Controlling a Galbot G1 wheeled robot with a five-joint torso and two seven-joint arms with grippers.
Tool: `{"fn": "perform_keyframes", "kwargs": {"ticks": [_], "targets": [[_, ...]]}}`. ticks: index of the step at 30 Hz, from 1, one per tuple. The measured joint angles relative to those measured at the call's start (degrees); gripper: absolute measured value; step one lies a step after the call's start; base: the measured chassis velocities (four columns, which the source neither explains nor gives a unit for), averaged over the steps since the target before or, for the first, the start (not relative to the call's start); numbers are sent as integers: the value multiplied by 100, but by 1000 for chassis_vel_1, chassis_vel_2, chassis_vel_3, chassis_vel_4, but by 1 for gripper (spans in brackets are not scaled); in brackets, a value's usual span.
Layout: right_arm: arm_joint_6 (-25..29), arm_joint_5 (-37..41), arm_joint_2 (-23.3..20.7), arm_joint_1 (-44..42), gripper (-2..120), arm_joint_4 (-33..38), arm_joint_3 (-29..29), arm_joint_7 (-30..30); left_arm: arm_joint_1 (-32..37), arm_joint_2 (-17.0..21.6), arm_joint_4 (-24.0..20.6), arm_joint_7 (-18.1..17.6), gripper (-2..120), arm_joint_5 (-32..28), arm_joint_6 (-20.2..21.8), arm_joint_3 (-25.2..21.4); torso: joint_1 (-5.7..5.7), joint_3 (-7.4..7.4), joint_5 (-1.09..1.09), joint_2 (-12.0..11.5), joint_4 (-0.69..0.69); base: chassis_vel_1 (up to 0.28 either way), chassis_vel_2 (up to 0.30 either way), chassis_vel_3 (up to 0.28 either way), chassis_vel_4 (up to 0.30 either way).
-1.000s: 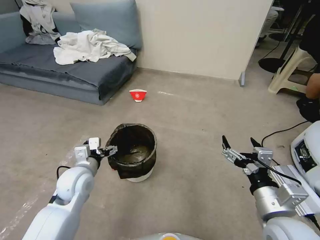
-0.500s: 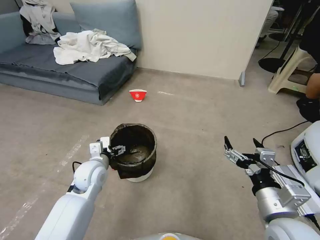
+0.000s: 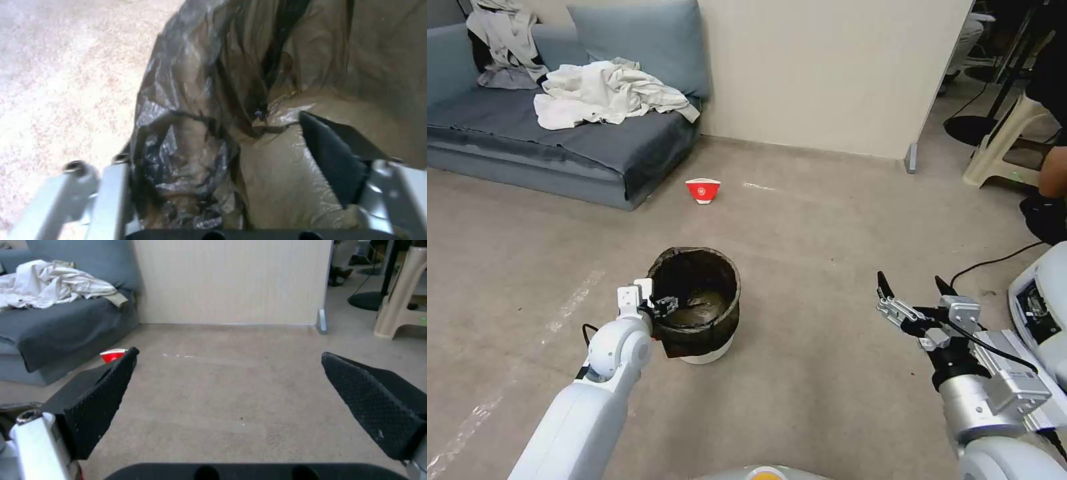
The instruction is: Pick up the trash can from the floor.
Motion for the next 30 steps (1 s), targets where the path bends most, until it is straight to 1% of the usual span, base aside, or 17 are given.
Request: {"fn": "perform_keyframes", "kwargs": {"ticks": [2, 3, 5, 6, 7, 9, 10, 14, 17, 18, 19, 21, 22, 23, 26, 28, 30], "targets": [[7, 3, 7, 3, 100, -4, -9, -12, -15, -2, 33, -28, 51, -22, -16, 1, 0, 0, 2, 0, 0, 0, 0, 0, 0], [7, 3, 7, 3, 100, -4, -9, -12, -15, -2, 33, -28, 51, -22, -16, 1, 0, 0, 2, 0, 0, 0, 0, 0, 0], [11, 3, 9, 5, 100, -4, -12, -16, -27, -3, 60, -84, 40, -40, -57, 8, 0, 0, 3, 0, 0, 0, 0, 0, 0], [11, 3, 9, 5, 100, -4, -12, -16, -27, -3, 60, -84, 40, -40, -57, 8, 0, 0, 3, 0, 0, 0, 0, 0, 0], [13, 4, 9, 5, 100, -4, -13, -16, -29, -3, 64, -114, 37, -46, -80, 14, 0, 0, 3, 0, 1, 0, 0, 0, 0], [18, 4, 9, 2, 100, -4, -14, -16, -30, -3, 66, -135, 29, -50, -107, 13, 0, 0, 3, 1, 1, 0, 0, 0, 0], [20, 4, 10, 0, 100, -2, -13, -17, -29, -3, 66, -140, 22, -50, -123, 13, 0, 0, 2, 0, 1, 0, 0, 0, 0], [21, 5, 9, -1, 100, 3, -12, -17, -24, -1, 62, -140, 17, -50, -144, 14, 0, 0, 2, 0, 1, 0, 0, 0, 0], [22, 5, 5, -2, 100, 10, -12, -17, -3, 2, 28, -122, 5, -64, -208, 28, 0, 0, 0, 0, -1, 0, 0, 0, 0], [22, 5, 5, -2, 100, 10, -12, -17, -3, 2, 28, -122, 5, -64, -208, 28, 0, 0, 0, 0, -1, 0, 0, 0, 0], [22, 6, 4, -2, 100, 11, -13, -17, 12, 5, 10, -92, 5, -66, -281, 33, 0, 0, 0, 0, -2, 0, 0, 0, 0], [22, 5, -2, -2, 100, 12, -19, -18, 85, 38, -16, 54, 5, -27, -675, 39, 0, 0, -1, 0, -2, 0, 0, 0, 0], [22, 5, -2, -2, 100, 12, -19, -18, 85, 38, -16, 54, 5, -27, -675, 39, 0, 0, -1, 0, -2, 0, 0, 0, 0], [22, 4, -4, 1, 100, 12, -22, -18, 138, 65, -34, 191, 5, 13, -968, 39, 0, 0, -1, 0, -1, 0, 0, 0, 0], [16, 2, -2, 17, 100, 3, -35, -18, 312, 122, -132, 533, 3, 164, -1539, -31, 0, 0, 1, 0, 0, 0, 0, 0, 0], [15, 2, -2, 20, 100, -2, -35, -19, 343, 132, -152, 585, 3, 189, -1609, -45, 0, 0, 1, 0, 1, 0, 0, 0, 0], [4, 2, -7, 59, 100, -42, -38, -18, 618, 209, -410, 998, 3, 250, -2033, -200, 0, 0, 0, 0, -1, 0, 0, 0, 0]]}}
